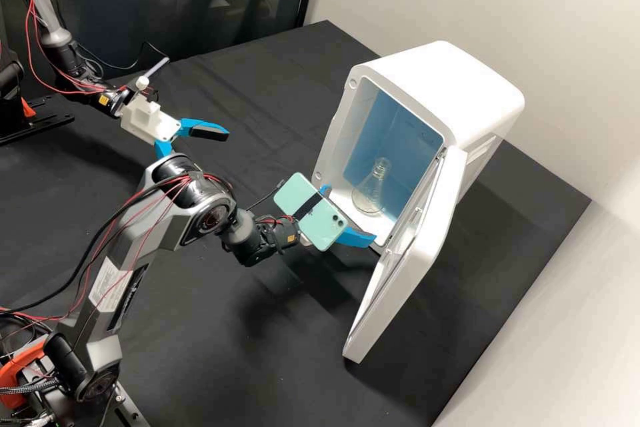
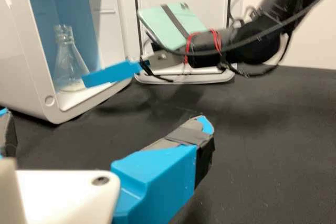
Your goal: Place the flask in the incubator
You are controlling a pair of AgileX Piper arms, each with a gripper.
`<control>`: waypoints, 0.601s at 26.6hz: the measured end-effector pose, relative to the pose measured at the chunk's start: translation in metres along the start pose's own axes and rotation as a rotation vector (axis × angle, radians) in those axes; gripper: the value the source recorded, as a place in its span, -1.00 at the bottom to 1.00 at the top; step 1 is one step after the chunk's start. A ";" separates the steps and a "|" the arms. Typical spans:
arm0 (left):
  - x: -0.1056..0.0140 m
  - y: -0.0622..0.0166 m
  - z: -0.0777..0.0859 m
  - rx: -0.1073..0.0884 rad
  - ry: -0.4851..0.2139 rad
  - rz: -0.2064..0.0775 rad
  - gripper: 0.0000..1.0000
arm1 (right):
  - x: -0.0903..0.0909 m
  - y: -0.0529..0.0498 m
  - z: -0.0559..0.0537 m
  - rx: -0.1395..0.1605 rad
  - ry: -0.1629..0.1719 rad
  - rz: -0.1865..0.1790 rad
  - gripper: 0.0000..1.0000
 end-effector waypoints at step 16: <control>-0.007 0.0249 0.005 0.014 -0.009 0.123 1.00 | -0.061 -0.008 -0.003 0.033 0.145 0.067 1.00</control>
